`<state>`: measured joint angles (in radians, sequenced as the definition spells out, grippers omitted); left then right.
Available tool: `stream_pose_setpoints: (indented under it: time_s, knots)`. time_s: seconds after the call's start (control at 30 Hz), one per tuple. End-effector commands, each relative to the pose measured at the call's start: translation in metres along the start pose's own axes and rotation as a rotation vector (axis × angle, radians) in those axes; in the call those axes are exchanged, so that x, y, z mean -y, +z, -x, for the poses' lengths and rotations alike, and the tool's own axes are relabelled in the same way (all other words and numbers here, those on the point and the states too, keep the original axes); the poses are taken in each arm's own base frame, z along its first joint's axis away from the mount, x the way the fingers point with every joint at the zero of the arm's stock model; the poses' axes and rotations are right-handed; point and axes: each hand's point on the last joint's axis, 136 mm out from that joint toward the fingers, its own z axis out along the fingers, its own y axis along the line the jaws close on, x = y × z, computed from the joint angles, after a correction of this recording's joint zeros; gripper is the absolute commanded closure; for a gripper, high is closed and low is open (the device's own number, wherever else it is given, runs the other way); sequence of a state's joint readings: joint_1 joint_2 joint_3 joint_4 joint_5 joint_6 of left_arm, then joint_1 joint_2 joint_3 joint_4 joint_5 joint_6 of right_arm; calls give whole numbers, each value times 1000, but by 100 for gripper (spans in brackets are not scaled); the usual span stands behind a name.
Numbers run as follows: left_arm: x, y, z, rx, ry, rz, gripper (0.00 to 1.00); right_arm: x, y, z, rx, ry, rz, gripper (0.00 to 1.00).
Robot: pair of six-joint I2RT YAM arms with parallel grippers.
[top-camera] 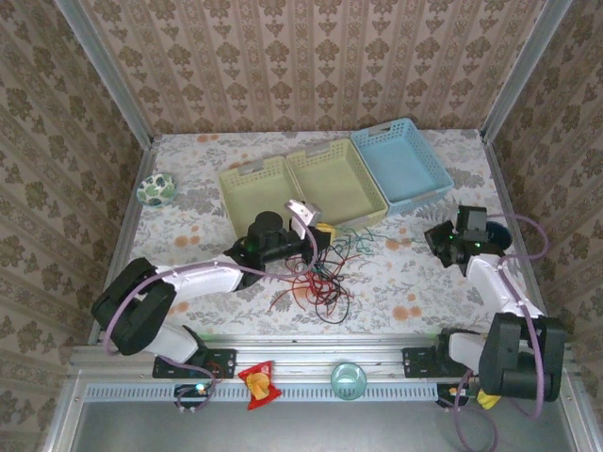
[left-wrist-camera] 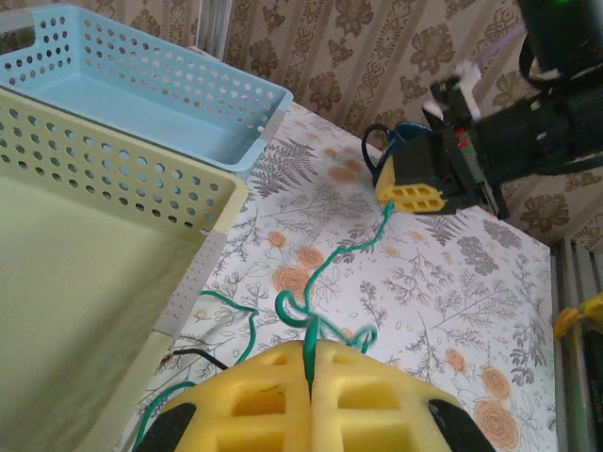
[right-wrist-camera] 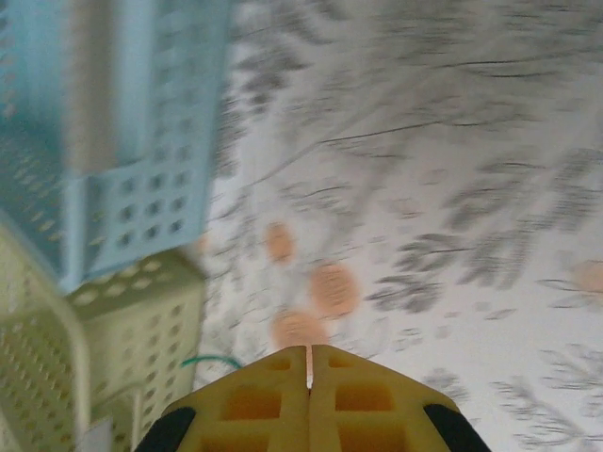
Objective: Untangle the cables
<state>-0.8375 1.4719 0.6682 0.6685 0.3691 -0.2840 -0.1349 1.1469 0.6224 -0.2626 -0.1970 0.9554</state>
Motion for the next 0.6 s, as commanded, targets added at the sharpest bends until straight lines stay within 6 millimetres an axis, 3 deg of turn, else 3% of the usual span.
stream_pose_setpoints:
  time_s: [0.0,0.1,0.17,0.23,0.3,0.43,0.57]
  knots:
    - [9,6,23,62,45,-29,100,-23,-11,-2,47,-173,-24,100]
    - [12,9,20,45,47,-40,100,-18,-8,-14,22,-228,-74,98]
    - [15,9,16,25,52,-50,100,-6,-7,-18,19,-234,-125,83]
    - [17,10,9,-3,58,-55,100,7,-8,-20,24,-236,-167,59]
    - [19,10,3,-26,64,-57,100,12,-11,-20,30,-245,-178,48]
    - [22,13,-7,-62,70,-62,100,6,-20,-20,49,-295,-153,37]
    - [23,19,-21,-98,64,-72,100,-8,-18,-33,-13,-365,-105,34]
